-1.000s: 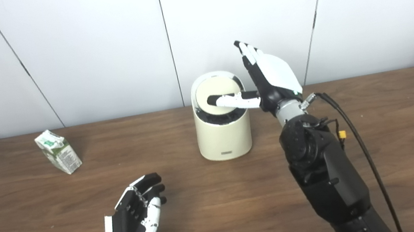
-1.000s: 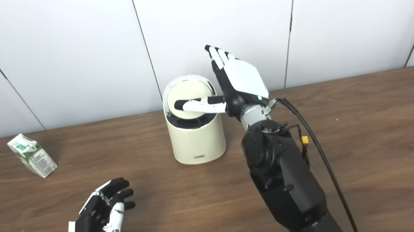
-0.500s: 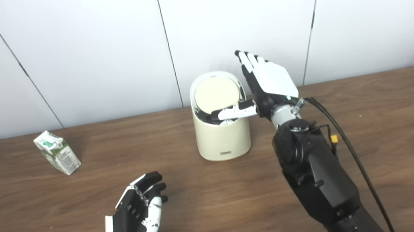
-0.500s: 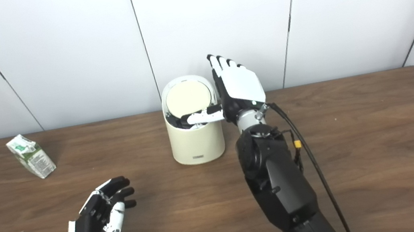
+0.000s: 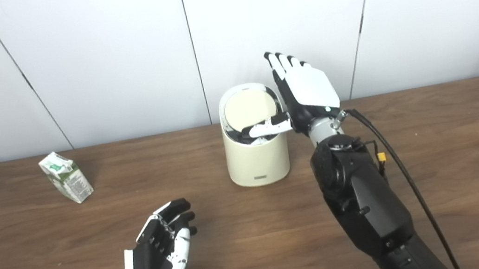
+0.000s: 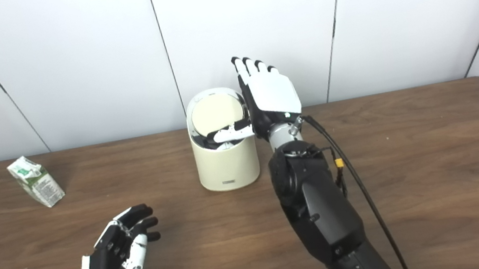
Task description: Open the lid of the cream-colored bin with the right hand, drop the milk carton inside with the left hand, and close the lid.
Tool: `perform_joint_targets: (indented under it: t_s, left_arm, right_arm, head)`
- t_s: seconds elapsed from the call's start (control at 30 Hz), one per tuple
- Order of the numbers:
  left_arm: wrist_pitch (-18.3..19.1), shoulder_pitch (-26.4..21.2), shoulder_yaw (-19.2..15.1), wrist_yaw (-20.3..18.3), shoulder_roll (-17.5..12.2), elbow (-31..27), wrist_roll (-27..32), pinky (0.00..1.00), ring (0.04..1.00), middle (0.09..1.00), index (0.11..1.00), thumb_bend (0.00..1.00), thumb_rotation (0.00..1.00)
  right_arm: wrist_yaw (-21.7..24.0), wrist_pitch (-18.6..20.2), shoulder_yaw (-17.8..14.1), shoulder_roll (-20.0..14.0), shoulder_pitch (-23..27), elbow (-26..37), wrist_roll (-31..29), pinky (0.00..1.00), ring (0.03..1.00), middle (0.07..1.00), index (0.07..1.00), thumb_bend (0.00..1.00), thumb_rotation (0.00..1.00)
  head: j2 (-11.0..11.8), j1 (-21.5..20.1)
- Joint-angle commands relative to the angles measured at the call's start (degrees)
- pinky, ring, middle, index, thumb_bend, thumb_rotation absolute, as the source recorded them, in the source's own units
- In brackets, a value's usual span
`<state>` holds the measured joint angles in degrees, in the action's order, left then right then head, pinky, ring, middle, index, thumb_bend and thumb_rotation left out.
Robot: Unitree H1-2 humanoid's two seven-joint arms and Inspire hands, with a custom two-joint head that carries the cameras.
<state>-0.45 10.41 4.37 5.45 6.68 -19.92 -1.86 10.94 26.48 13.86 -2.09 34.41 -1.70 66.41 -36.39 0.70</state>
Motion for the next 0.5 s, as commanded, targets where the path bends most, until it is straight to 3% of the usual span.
perform_joint_targets:
  t_s: [0.0,0.33,0.4,0.47]
  left_arm:
    - [-1.31,-0.31,0.31,-0.3,0.64,-1.72,0.04,0.61,0.69,0.719,0.709,0.23,0.26]
    - [-1.31,-0.31,0.34,-0.3,0.62,-1.74,0.06,0.61,0.692,0.72,0.71,0.24,0.27]
    - [-1.29,-0.31,0.33,-0.25,0.64,-1.73,-0.02,0.61,0.691,0.72,0.709,0.24,0.26]
    - [-1.47,-0.24,0.4,-0.29,0.65,-1.76,0.03,0.61,0.692,0.719,0.708,0.24,0.26]
  right_arm:
    - [1.67,0.42,-0.24,-1.06,0.06,-1.72,1.78,1.0,1.0,1.0,0.992,0.79,0.45]
    - [3.43,0.44,-2.98,-0.44,0.09,-2.49,1.53,0.98,1.0,1.0,0.986,0.85,0.43]
    - [3.94,0.44,-4.47,0.08,0.15,-2.82,1.09,0.98,1.0,1.0,0.984,0.85,0.43]
    - [6.05,0.44,-7.95,1.35,0.42,-3.22,0.62,0.97,1.0,1.0,0.985,0.85,0.44]
  head:
    - [-0.06,0.0]
    - [-0.03,-0.05]
    - [-0.03,-0.05]
    - [-0.13,0.09]
